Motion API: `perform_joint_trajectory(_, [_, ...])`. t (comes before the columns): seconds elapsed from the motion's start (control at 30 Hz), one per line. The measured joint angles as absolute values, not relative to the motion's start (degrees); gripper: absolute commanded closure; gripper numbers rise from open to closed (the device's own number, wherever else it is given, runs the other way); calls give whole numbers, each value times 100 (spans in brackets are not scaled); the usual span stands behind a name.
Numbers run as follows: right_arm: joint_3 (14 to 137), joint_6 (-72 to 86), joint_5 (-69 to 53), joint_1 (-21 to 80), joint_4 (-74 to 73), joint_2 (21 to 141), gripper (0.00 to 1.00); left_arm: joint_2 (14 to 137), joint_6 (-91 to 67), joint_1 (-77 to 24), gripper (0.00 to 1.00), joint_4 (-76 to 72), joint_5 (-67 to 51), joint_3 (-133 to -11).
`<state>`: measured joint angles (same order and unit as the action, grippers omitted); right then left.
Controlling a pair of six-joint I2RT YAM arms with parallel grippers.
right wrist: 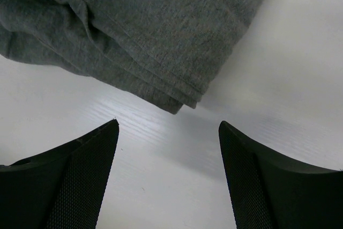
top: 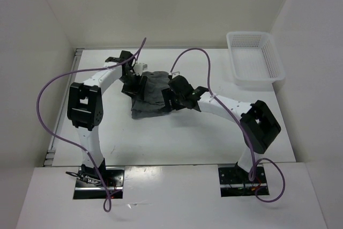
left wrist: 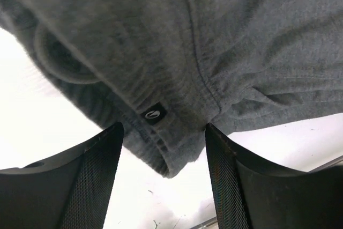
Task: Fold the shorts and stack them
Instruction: Fold the shorts
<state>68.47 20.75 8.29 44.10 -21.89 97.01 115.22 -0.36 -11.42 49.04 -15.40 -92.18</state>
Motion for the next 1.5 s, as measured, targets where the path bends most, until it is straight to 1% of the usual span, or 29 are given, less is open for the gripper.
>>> perform_joint_trajectory(0.13, [6775,2154,797,4401,-1975,9741,20,11524,-32,-1227,39,4906,-1599,-9225])
perform_joint_trajectory(0.27, [6670,2165,725,4399,-1850,9776,20,11524,-25,-1273,50,4906,-1699,-9225])
perform_joint_trajectory(0.3, [6630,2165,696,4399,-1806,9780,20,11524,-21,-1275,57,4906,-1728,-9225])
perform_joint_trajectory(0.4, [6543,2161,596,4399,-1745,9789,20,11533,-21,-1273,67,4915,-1789,-9225])
perform_joint_trajectory(0.43, [6517,2158,556,4399,-1710,9789,19,11537,-23,-1271,75,4912,-1800,-9225])
perform_joint_trajectory(0.53, [6508,2141,486,4399,-1645,9808,18,11583,-23,-1262,86,4987,-1844,-9306])
perform_joint_trajectory(0.57, [6508,2130,469,4399,-1594,9821,18,11601,-23,-1262,91,5004,-1865,-9343])
perform_joint_trajectory(0.73, [6488,2121,484,4399,-1334,9994,18,11622,-21,-1236,98,5229,-2018,-9679])
perform_joint_trajectory(0.87, [6353,2176,607,4372,-1070,10165,18,11622,-21,-1122,99,5402,-2298,-10145])
perform_joint_trajectory(0.9, [6353,2202,628,4372,-1020,10235,20,11620,-21,-1087,99,5395,-2338,-10210])
perform_joint_trajectory(0.97, [6353,2261,672,4357,-934,10379,24,11620,-21,-1041,100,5415,-2405,-10250])
perform_joint_trajectory(1.03, [6353,2338,694,4331,-860,10499,36,11622,-23,-998,100,5527,-2480,-10248])
perform_joint_trajectory(1.07, [6351,2386,698,4316,-816,10536,45,11622,-23,-989,100,5588,-2515,-10248])
perform_joint_trajectory(1.1, [6342,2460,709,4296,-766,10554,65,11620,-21,-985,100,5658,-2567,-10250])
perform_joint_trajectory(1.13, [6320,2543,727,4270,-709,10556,76,11620,-21,-965,100,5743,-2596,-10263])
perform_joint_trajectory(1.17, [6313,2624,733,4244,-663,10556,84,11620,-23,-941,100,5846,-2639,-10280])
perform_joint_trajectory(1.2, [6300,2687,733,4213,-604,10556,96,11620,-23,-921,100,5996,-2700,-10328])
perform_joint_trajectory(1.23, [6265,2753,733,4176,-539,10556,100,11620,-21,-888,100,6156,-2751,-10405])
perform_joint_trajectory(1.37, [6075,3024,701,4077,-283,10556,100,11557,-21,-639,100,6606,-2884,-10654])
perform_joint_trajectory(1.47, [5992,3120,659,4066,-95,10556,100,11371,-25,-499,100,6584,-2842,-10079])
perform_joint_trajectory(1.5, [5953,3157,652,4066,-25,10556,100,11314,-30,-471,100,6508,-2768,-9710])
